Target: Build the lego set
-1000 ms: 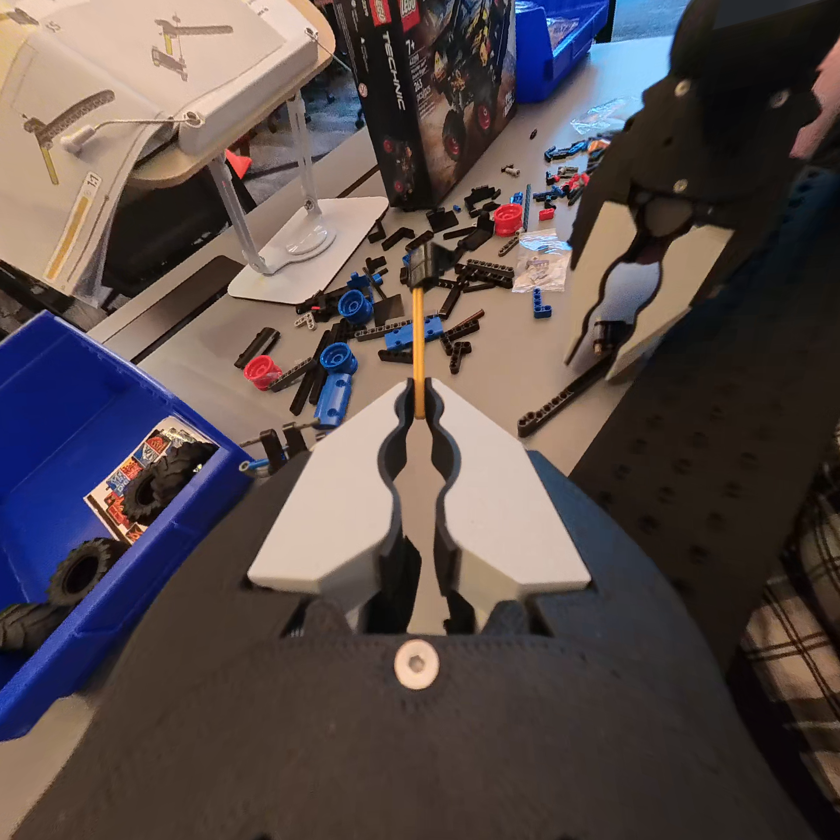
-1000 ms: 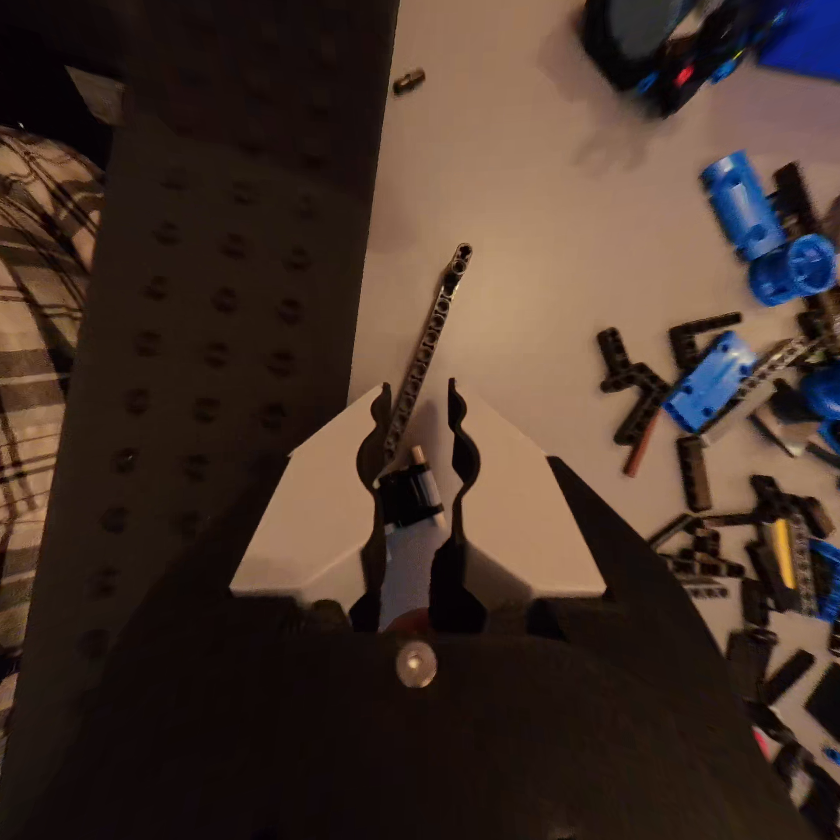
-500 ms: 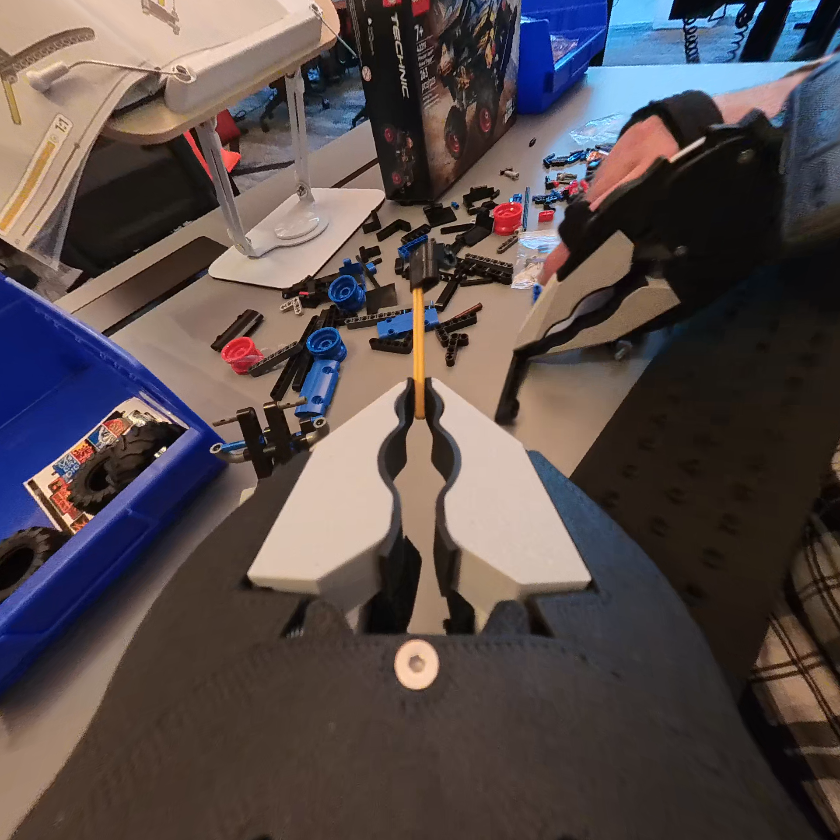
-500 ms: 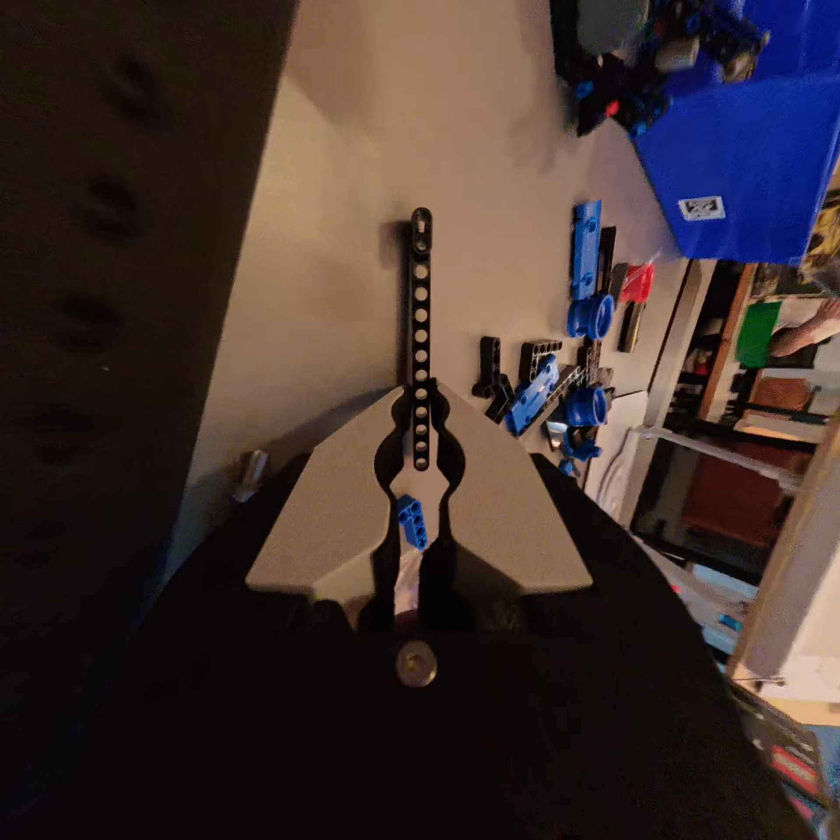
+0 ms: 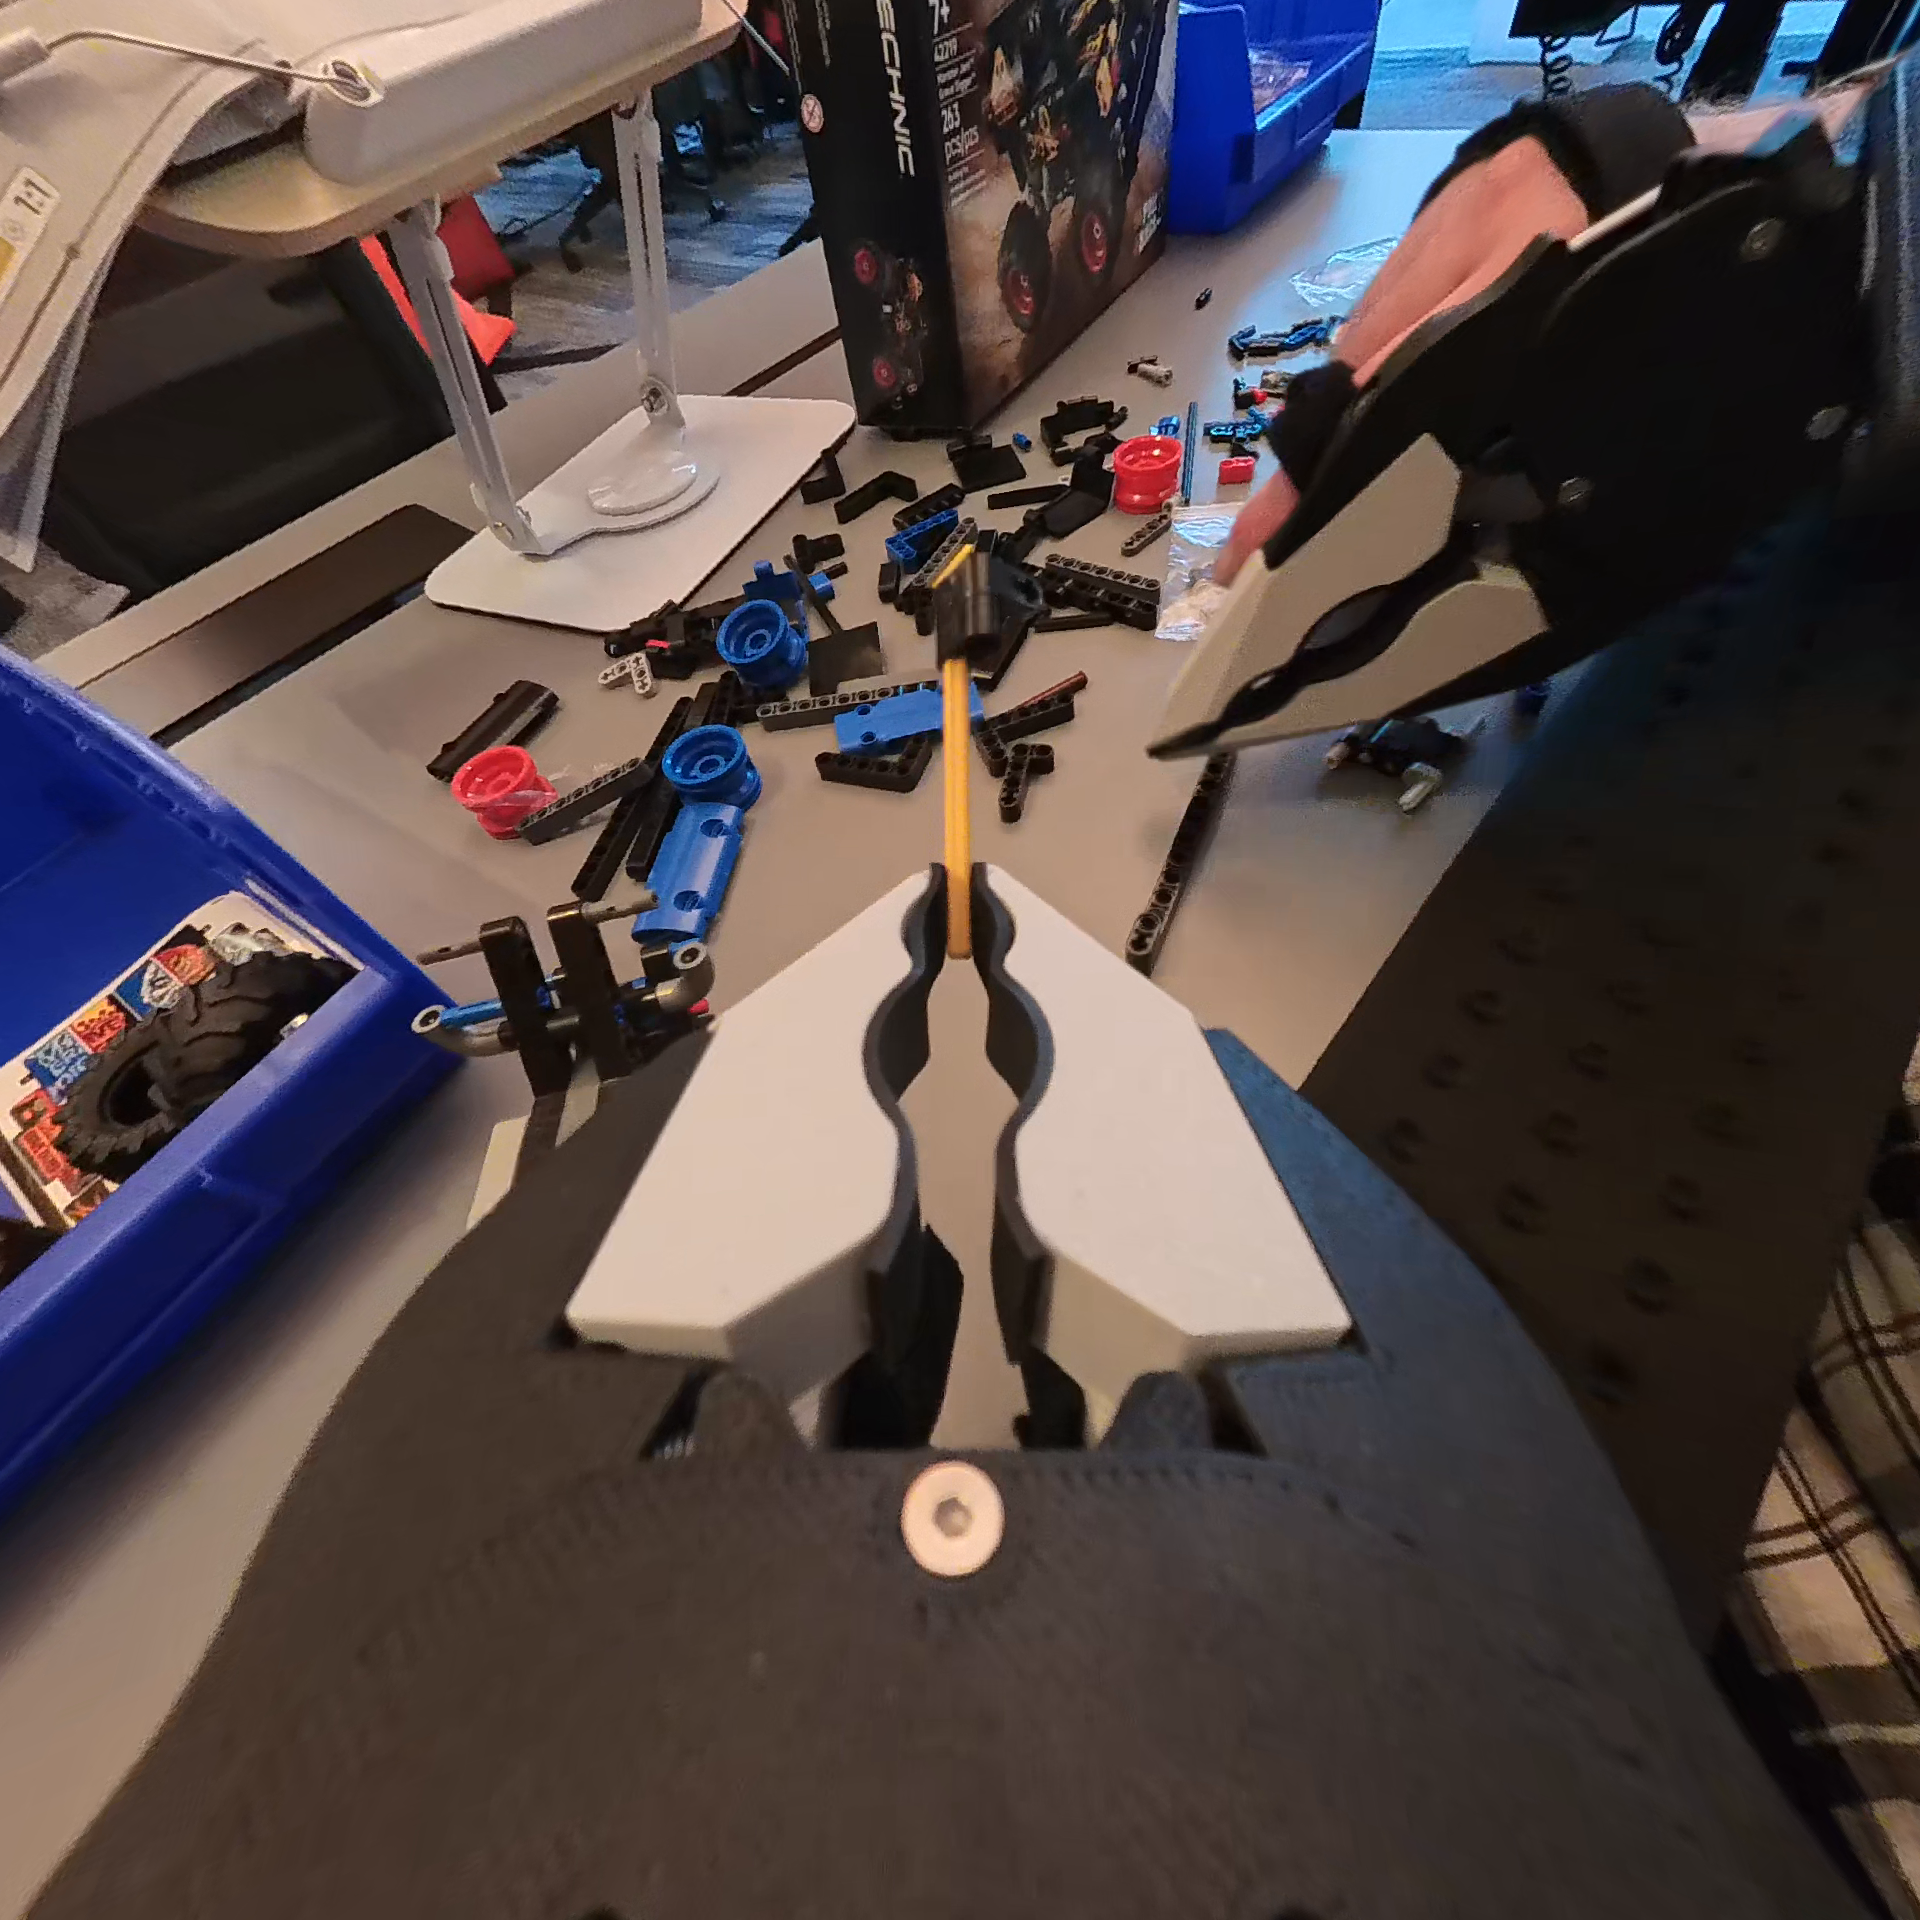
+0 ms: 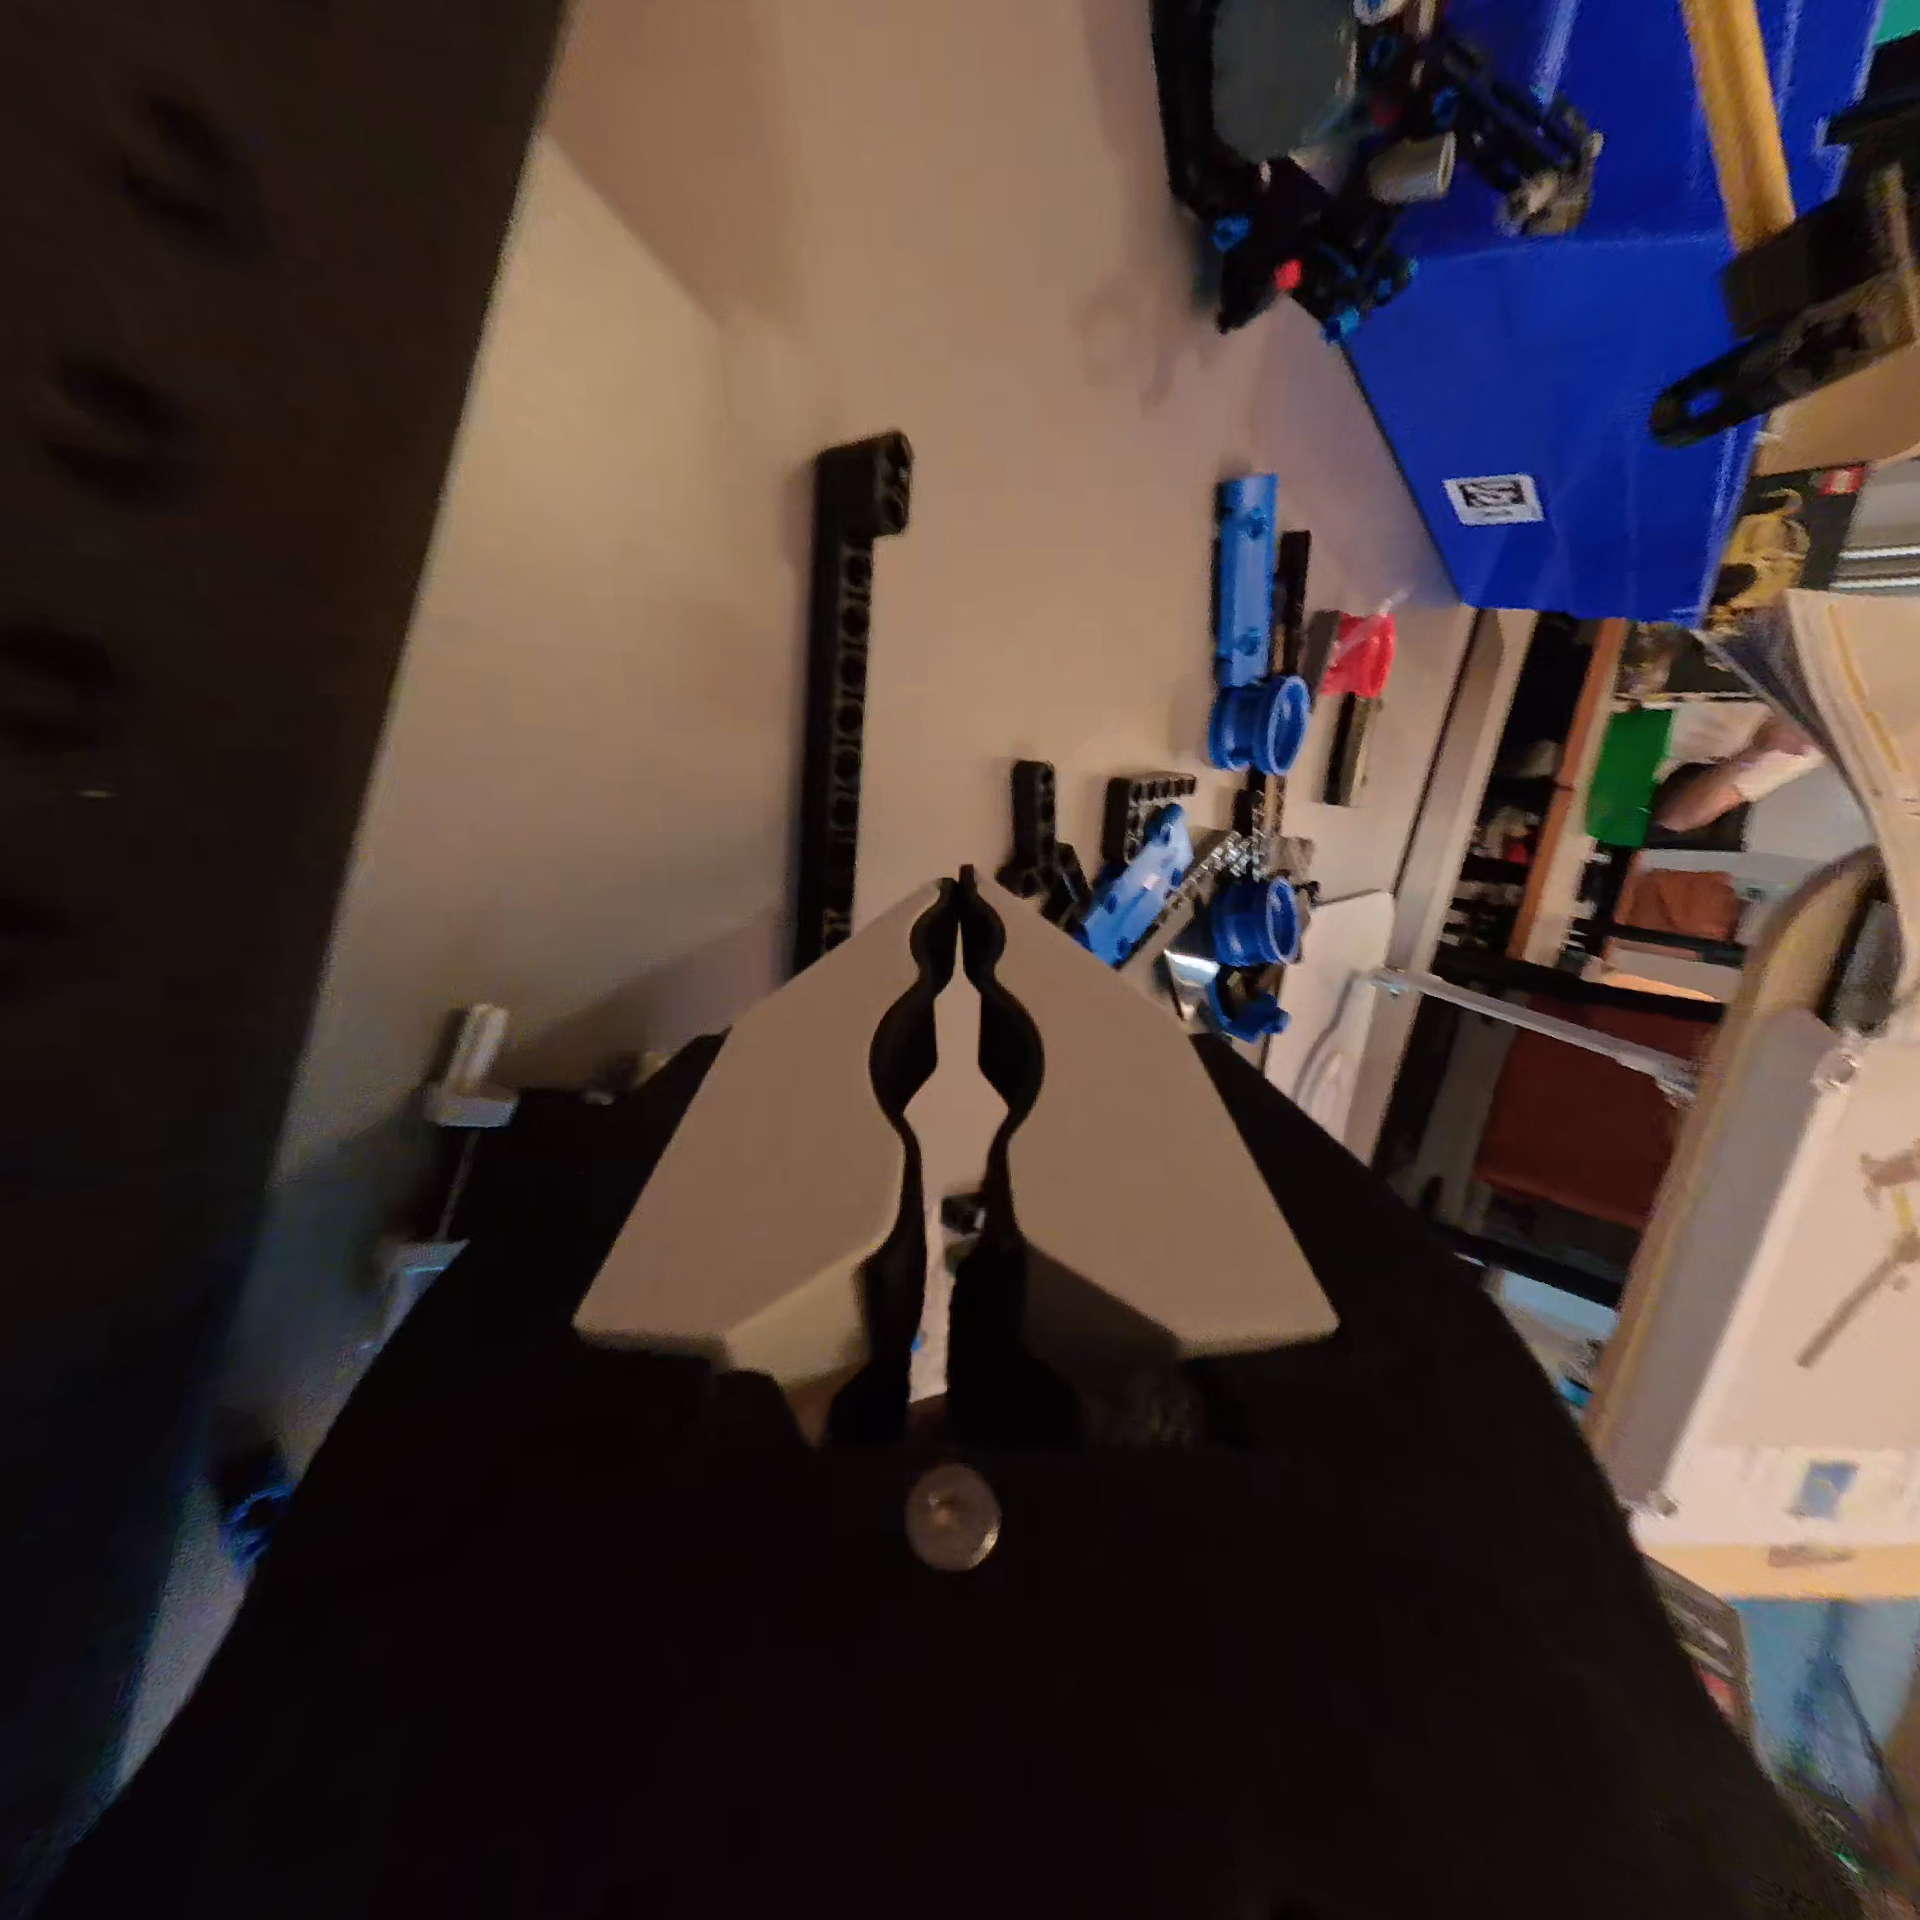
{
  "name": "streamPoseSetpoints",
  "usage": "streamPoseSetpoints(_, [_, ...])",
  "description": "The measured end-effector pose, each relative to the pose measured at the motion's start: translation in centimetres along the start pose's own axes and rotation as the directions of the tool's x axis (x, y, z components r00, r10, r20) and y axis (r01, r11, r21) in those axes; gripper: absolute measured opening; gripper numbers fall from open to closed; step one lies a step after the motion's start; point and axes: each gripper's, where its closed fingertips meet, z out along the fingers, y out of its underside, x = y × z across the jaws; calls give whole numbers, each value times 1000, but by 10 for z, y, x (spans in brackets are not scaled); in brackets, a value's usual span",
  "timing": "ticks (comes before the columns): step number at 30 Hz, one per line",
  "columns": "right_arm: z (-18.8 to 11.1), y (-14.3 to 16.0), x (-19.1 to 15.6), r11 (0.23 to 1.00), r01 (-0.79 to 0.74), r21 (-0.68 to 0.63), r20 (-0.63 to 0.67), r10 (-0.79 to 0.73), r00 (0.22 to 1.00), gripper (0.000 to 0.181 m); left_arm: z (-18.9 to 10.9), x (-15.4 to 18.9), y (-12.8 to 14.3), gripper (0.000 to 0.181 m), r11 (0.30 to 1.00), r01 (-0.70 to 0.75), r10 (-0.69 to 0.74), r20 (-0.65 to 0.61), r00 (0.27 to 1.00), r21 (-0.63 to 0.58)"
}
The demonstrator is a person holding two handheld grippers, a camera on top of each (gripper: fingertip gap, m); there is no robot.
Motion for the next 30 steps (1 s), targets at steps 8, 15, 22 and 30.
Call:
streamPoseSetpoints(8, [3, 2, -11, 997, -76, 13, 101, 74, 992, 10, 5, 2, 3, 2, 1000, 5, -5, -8, 1000, -14])
streamPoseSetpoints(15, [-13, -9, -7, 938, -328, 110, 279, 288, 916, 18, 8, 3, 5, 2, 1000, 10, -10, -17, 1000, -23])
streamPoseSetpoints(22, [-13, -23, -27, 886, -454, 92, 446, 371, 815, 14, 12, 4, 7, 2, 999, 21, -21, -32, 999, -28])
streamPoseSetpoints(30, [-10, -25, -29, 891, -442, 108, 445, 354, 823, 0, 12, 1, 10, 2, 999, 39, -39, -29, 999, -23])
